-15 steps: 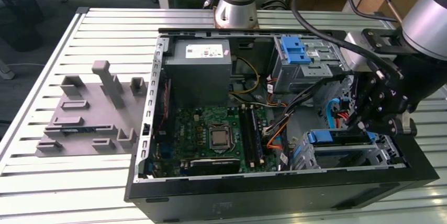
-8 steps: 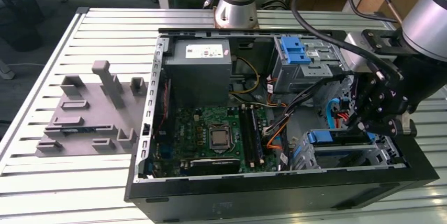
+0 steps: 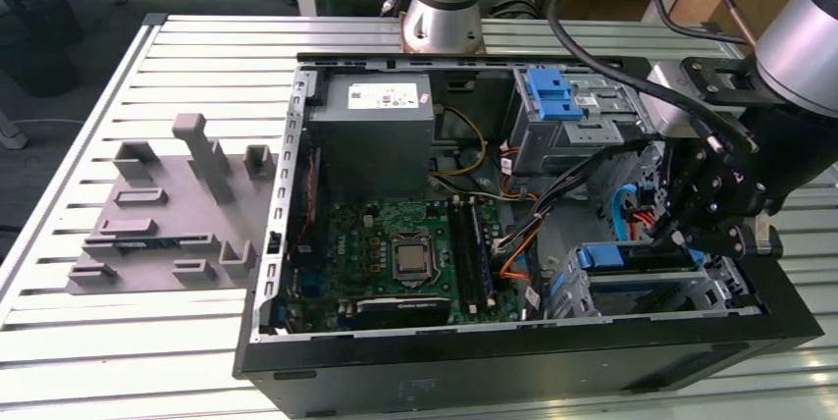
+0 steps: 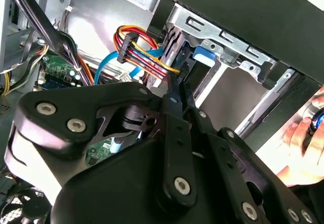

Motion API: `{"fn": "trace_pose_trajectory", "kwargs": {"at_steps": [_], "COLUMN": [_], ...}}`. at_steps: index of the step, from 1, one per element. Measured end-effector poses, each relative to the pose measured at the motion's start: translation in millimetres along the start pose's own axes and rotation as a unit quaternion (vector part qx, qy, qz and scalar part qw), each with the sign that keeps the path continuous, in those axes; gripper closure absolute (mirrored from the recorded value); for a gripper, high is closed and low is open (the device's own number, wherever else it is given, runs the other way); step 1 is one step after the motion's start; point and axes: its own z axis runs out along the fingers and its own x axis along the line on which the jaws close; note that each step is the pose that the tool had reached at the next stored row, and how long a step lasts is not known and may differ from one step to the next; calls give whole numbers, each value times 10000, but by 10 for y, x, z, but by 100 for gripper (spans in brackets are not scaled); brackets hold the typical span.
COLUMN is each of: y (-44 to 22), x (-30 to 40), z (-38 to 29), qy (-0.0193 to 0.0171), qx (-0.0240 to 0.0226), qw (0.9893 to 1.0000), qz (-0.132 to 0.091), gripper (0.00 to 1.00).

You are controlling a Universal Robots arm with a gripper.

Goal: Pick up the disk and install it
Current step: 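Insert the first disk wire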

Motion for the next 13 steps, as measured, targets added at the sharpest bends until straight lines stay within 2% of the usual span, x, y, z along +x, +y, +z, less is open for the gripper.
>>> {"fn": "trace_pose_trajectory", "kwargs": {"at_steps": [13], "y": [-14], "x": [18], "z": [22], "qy": [4], "qx": [-34], "qw": [10000], "qz": [14], "gripper": [84]}}
